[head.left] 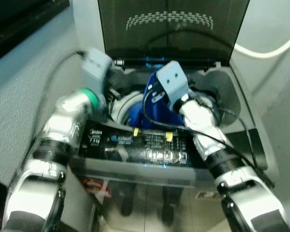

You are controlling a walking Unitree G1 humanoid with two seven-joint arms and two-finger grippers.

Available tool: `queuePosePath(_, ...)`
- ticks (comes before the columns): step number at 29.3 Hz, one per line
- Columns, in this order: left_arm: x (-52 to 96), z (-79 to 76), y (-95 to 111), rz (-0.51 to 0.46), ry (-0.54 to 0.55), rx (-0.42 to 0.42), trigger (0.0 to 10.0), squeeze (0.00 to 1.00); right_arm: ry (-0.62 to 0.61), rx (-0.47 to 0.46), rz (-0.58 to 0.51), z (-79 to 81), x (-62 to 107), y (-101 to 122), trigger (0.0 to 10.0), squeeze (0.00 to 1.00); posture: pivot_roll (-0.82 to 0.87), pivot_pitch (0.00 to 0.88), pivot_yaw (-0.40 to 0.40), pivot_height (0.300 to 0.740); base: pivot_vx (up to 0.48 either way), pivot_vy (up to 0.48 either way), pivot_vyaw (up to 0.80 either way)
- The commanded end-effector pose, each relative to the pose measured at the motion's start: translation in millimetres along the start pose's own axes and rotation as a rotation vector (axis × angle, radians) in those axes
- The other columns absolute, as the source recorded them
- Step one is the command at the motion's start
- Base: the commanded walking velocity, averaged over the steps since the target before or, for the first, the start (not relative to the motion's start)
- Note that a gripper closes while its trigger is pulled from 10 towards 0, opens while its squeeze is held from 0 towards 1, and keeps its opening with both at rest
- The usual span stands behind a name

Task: Clothes washing

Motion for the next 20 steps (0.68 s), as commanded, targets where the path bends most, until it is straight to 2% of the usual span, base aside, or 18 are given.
queuePosePath(1,4.8,-17.6,12,-0.045,-0.113,0.019,10.0,0.00,-0.010,-0.078,-0.017,-4.3,-4.1,11,10.0,1.00,0.07,0.000,0.091,0.740,0.000,0.000,0.00)
queuePosePath(2,4.8,-17.6,12,-0.045,-0.113,0.019,10.0,0.00,-0.010,-0.078,-0.017,-4.3,-4.1,11,10.0,1.00,0.07,0.000,0.091,0.740,0.000,0.000,0.00)
queuePosePath(3,10.4,-27.6,19,-0.078,-0.153,0.028,10.0,0.00,0.004,-0.145,-0.016,-6.5,-3.7,11,10.0,1.00,0.07,0.000,0.089,0.740,0.000,0.000,0.00)
queuePosePath(4,10.4,-27.6,19,-0.078,-0.153,0.028,10.0,0.00,0.004,-0.145,-0.016,-6.5,-3.7,11,10.0,1.00,0.07,0.000,0.089,0.740,0.000,0.000,0.00)
queuePosePath(6,20.2,-39.4,33,-0.124,-0.175,0.035,10.0,0.00,0.113,-0.232,-0.016,-5.4,-0.5,12,10.0,1.00,0.08,0.000,0.082,0.740,0.000,0.000,0.00)
queuePosePath(7,23.7,-43.4,37,-0.137,-0.178,0.033,10.0,0.00,0.185,-0.236,-0.017,-3.0,2.5,13,10.0,1.00,0.08,0.000,0.080,0.740,0.000,0.000,0.00)
queuePosePath(11,25.5,-45.4,39,-0.142,-0.180,0.032,10.0,0.00,0.230,-0.230,-0.015,-1.2,4.5,12,10.0,1.00,0.08,0.000,0.080,0.740,0.000,0.000,0.00)
queuePosePath(13,30.4,-54.8,44,-0.158,-0.197,0.025,10.0,0.00,0.331,-0.156,0.002,-1.0,15.2,8,10.0,1.00,0.08,0.000,0.070,0.740,0.000,0.000,0.00)
queuePosePath(15,30.4,-54.8,44,-0.158,-0.197,0.025,10.0,0.00,0.331,-0.156,0.002,-1.0,15.2,8,10.0,1.00,0.08,0.000,0.070,0.740,0.000,0.000,0.00)
queuePosePath(16,34.4,-61.3,46,-0.167,-0.203,0.012,10.0,0.00,0.374,-0.112,0.018,-3.0,25.9,2,10.0,0.76,0.09,0.000,0.068,0.740,0.000,0.000,0.00)
queuePosePath(17,34.4,-61.3,46,-0.167,-0.203,0.012,10.0,0.00,0.374,-0.112,0.018,-3.0,25.9,2,10.0,0.76,0.09,0.000,0.068,0.740,0.000,0.000,0.00)
queuePosePath(18,35.8,-62.9,49,-0.181,-0.188,0.016,10.0,0.00,0.388,-0.108,0.025,-3.6,34.0,-2,10.0,0.00,0.09,0.000,0.064,0.740,0.000,0.000,0.00)
queuePosePath(20,36.0,-63.5,58,-0.237,-0.145,0.058,10.0,0.00,0.402,-0.125,0.007,-4.2,51.4,-3,10.0,0.00,0.10,0.000,0.060,0.740,0.000,0.000,0.00)
Point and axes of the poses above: a point about 5 cm out from each wrist's last joint towards the gripper, its own x axis pointing back from the gripper into the wrist, its own y axis along the axis of the wrist's last joint, z = x × y, the point moved 3 cm from there along -x, pointing out of the wrist towards the gripper, and after that the axes turned 1 degree about -x, right-handed, at the moved point
